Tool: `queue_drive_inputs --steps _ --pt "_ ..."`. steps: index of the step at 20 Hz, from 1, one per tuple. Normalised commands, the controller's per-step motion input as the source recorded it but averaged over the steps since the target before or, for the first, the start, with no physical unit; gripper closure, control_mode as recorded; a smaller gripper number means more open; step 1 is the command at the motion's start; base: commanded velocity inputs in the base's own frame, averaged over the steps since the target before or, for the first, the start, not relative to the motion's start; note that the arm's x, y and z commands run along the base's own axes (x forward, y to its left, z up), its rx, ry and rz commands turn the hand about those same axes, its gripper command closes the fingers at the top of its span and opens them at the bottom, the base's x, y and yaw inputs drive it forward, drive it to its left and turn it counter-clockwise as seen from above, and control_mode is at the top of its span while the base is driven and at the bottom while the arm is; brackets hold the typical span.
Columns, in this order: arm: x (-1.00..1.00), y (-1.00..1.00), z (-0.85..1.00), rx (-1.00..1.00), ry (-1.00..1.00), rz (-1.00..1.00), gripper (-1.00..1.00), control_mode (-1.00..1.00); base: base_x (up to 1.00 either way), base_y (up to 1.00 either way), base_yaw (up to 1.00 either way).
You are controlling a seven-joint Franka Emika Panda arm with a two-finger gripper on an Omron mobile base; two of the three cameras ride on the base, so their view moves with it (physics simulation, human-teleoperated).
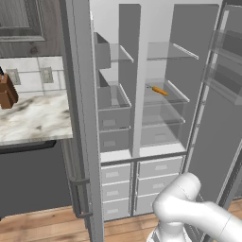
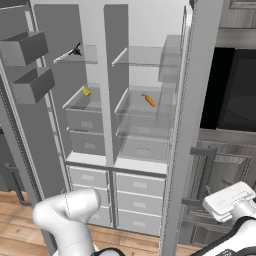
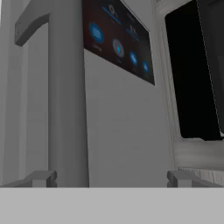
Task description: There's a fish in the fridge that needs to be moved to the freezer for freezing. Pick up the fish from the fridge, place it on any shelf in the freezer, and close the fridge and freezer doors when done.
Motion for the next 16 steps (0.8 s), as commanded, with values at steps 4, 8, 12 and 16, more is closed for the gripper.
queue_drive_inputs --steps 4,8,12,16 --pt "0.17 0.28 -0.09 0.00 0.00 0.07 -1.00 -1.00 0.00 0.00 0.00" --pt "0.00 0.85 -0.03 -0.02 -0.02 0.07 -1.00 -1.00 0.00 0.00 0.00" --pt "0.00 1.00 -0.01 -0.06 -0.03 0.08 -1.00 -1.00 0.00 0.00 0.00" --pt "-0.01 1.00 0.00 -0.10 -0.05 0.05 -1.00 -1.00 0.00 0.00 0.00"
